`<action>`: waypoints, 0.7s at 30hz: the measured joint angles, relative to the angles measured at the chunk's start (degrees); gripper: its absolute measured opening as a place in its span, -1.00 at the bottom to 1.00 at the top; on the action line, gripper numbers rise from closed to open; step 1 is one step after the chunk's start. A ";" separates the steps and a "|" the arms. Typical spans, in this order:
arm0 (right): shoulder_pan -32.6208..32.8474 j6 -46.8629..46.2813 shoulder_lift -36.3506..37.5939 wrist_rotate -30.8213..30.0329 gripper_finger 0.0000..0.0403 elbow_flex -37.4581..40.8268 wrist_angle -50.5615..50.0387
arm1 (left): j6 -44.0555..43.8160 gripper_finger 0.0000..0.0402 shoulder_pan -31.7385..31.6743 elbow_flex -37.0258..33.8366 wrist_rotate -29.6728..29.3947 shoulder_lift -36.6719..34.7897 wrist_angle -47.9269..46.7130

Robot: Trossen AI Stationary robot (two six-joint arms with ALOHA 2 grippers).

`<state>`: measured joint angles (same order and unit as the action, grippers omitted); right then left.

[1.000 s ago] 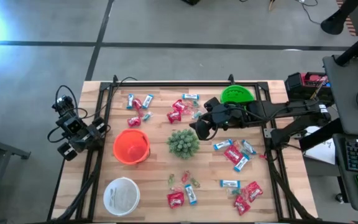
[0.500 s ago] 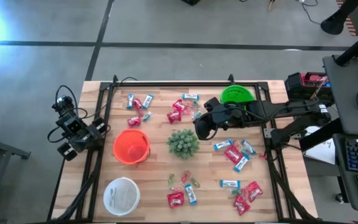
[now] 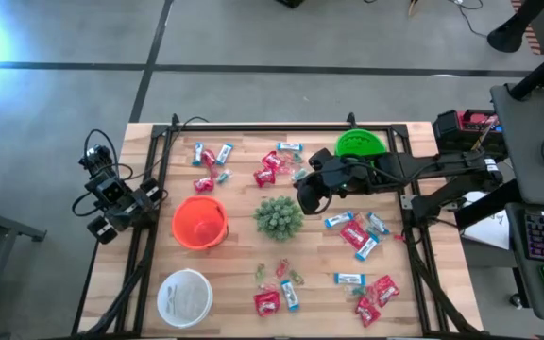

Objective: Sort candy
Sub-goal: Put the red candy into the green bucket

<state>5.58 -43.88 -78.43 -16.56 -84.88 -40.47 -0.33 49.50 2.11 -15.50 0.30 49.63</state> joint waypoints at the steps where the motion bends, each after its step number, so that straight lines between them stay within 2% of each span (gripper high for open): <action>1: 0.00 0.00 0.00 0.00 -0.66 0.00 0.00 | 0.01 -0.31 0.00 0.00 0.01 0.00 0.00; 6: -0.15 0.18 0.00 -3.27 -0.51 0.00 0.11 | -0.01 -0.31 0.00 0.00 0.01 0.00 -0.02; 15: -0.11 1.33 -0.22 -3.43 -0.48 0.00 0.41 | 0.01 -0.31 0.00 0.00 0.01 0.00 -0.04; 21: -0.24 9.81 -0.70 -3.45 -0.48 0.00 0.37 | 0.00 -0.31 0.00 0.00 0.01 0.00 -0.04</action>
<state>5.34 -34.07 -79.13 -20.00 -84.88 -40.10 -0.33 49.50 2.11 -15.49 0.30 49.58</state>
